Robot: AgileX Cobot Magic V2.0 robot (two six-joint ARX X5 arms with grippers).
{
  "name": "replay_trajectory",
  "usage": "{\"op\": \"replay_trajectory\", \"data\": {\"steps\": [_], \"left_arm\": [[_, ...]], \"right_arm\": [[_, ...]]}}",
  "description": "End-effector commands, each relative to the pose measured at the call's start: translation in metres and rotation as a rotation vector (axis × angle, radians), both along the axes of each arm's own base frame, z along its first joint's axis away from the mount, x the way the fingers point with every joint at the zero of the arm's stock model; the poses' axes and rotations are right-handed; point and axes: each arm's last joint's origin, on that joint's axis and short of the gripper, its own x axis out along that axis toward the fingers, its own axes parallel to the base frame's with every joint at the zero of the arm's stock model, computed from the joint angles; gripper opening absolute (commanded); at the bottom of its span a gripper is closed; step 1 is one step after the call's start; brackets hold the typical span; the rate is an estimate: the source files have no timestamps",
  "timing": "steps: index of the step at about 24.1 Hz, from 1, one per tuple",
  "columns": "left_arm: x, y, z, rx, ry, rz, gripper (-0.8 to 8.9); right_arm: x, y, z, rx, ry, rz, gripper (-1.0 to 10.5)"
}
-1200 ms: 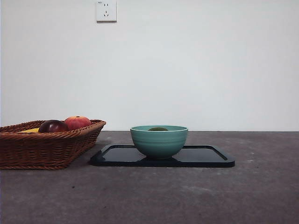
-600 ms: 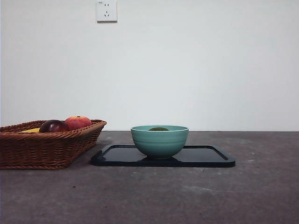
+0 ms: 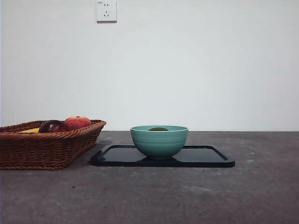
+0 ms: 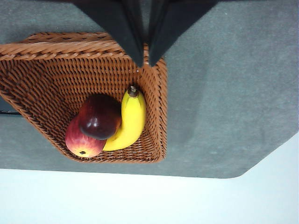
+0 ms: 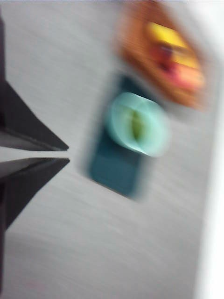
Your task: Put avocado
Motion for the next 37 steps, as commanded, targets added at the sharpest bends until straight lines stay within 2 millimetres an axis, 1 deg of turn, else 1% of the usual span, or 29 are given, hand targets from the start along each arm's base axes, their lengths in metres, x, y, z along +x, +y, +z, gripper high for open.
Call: {"op": "replay_trajectory", "data": {"steps": [1, 4, 7, 11, 13, 17, 24, 27, 37], "left_arm": [[0.001, 0.000, -0.008, 0.001, 0.025, -0.003, 0.19], [0.001, 0.000, -0.008, 0.001, 0.025, -0.003, 0.19], [0.001, 0.000, -0.008, 0.001, 0.025, -0.003, 0.19], [0.001, 0.000, -0.008, 0.001, 0.025, -0.003, 0.19], [0.001, 0.000, -0.008, 0.001, 0.025, -0.003, 0.19], [0.001, 0.000, -0.008, 0.001, 0.025, -0.003, 0.19], [0.001, 0.000, -0.008, 0.001, 0.025, -0.003, 0.19], [0.001, 0.000, -0.008, 0.001, 0.025, -0.003, 0.19], [0.001, 0.000, -0.008, 0.001, 0.025, -0.003, 0.19]], "right_arm": [[0.014, 0.000, -0.020, -0.030, -0.204, -0.079, 0.2], [0.031, -0.005, -0.060, 0.013, -0.335, -0.179, 0.2], [0.040, -0.013, -0.096, -0.018, -0.409, -0.251, 0.2], [0.043, -0.019, -0.119, -0.043, -0.402, -0.315, 0.2], [0.045, -0.022, -0.127, -0.061, -0.395, -0.320, 0.2], [0.048, -0.026, -0.141, -0.086, -0.354, -0.330, 0.2], [0.047, -0.034, -0.147, -0.136, -0.293, -0.407, 0.2], [0.046, -0.036, -0.154, -0.154, -0.219, -0.424, 0.2], [0.046, -0.036, -0.154, -0.137, -0.219, -0.433, 0.2]]}}
